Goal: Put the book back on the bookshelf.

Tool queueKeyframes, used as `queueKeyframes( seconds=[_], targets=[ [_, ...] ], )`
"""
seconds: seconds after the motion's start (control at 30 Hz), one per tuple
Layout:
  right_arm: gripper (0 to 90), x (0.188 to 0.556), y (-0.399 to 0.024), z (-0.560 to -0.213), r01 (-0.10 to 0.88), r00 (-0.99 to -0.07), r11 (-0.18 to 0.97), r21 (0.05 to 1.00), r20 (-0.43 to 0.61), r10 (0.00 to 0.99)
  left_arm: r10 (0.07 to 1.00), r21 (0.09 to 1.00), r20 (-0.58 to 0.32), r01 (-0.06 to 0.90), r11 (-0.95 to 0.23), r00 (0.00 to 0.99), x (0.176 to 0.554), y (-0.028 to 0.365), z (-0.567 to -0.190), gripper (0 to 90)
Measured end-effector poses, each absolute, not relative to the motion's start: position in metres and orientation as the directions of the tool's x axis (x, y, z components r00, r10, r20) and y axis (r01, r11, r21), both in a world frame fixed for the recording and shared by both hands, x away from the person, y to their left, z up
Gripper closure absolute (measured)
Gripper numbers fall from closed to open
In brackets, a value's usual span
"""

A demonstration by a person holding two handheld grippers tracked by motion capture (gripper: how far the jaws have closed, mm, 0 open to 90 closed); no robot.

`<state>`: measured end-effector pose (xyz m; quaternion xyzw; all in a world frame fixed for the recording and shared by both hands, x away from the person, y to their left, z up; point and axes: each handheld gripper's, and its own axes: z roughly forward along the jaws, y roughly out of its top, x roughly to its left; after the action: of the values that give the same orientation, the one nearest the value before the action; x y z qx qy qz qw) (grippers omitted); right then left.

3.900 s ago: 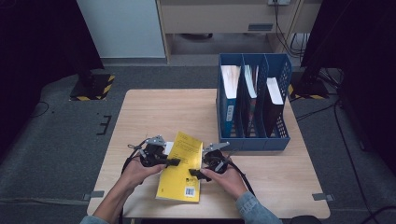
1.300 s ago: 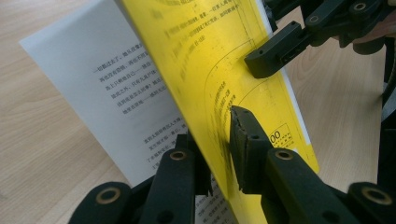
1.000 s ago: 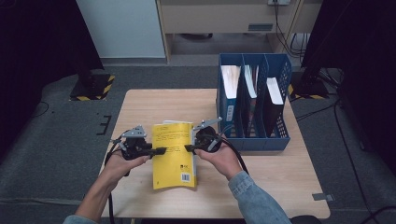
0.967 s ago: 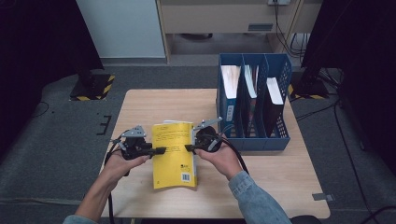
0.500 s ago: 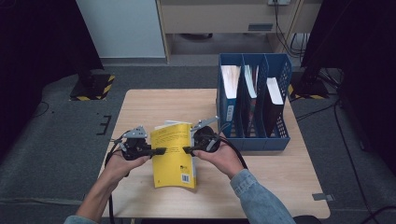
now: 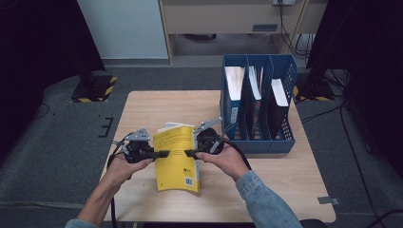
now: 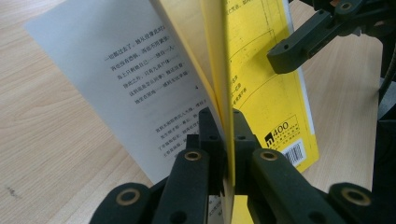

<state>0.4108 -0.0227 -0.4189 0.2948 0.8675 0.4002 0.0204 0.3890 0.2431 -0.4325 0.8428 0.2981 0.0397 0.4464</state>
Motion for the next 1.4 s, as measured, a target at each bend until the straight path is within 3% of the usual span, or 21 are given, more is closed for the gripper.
queueKeyframes(
  seconds=[0.33,0.57,0.87,1.03,1.4],
  targets=[
    [66.8,0.414,-0.019,-0.416,0.496,-0.804,0.494,0.714,0.163,0.572,0.553,0.786,-0.197,0.467,-0.404,0.81,0.391,0.244,-0.428,86.4],
    [69.9,0.419,-0.022,-0.407,0.473,-0.785,0.481,0.738,0.105,0.611,0.631,0.801,-0.179,0.484,-0.352,0.755,0.402,0.251,-0.426,76.4],
    [70.2,0.419,-0.023,-0.4,0.455,-0.798,0.497,0.739,0.092,0.595,0.626,0.796,-0.154,0.472,-0.379,0.764,0.404,0.248,-0.423,81.3],
    [65.1,0.416,-0.023,-0.389,0.429,-0.819,0.52,0.739,0.075,0.569,0.608,0.808,-0.159,0.457,-0.373,0.778,0.401,0.248,-0.416,84.0],
    [70.4,0.427,-0.023,-0.381,0.424,-0.802,0.5,0.755,0.057,0.595,0.621,0.81,-0.115,0.435,-0.393,0.775,0.407,0.242,-0.408,85.4]
  ],
)
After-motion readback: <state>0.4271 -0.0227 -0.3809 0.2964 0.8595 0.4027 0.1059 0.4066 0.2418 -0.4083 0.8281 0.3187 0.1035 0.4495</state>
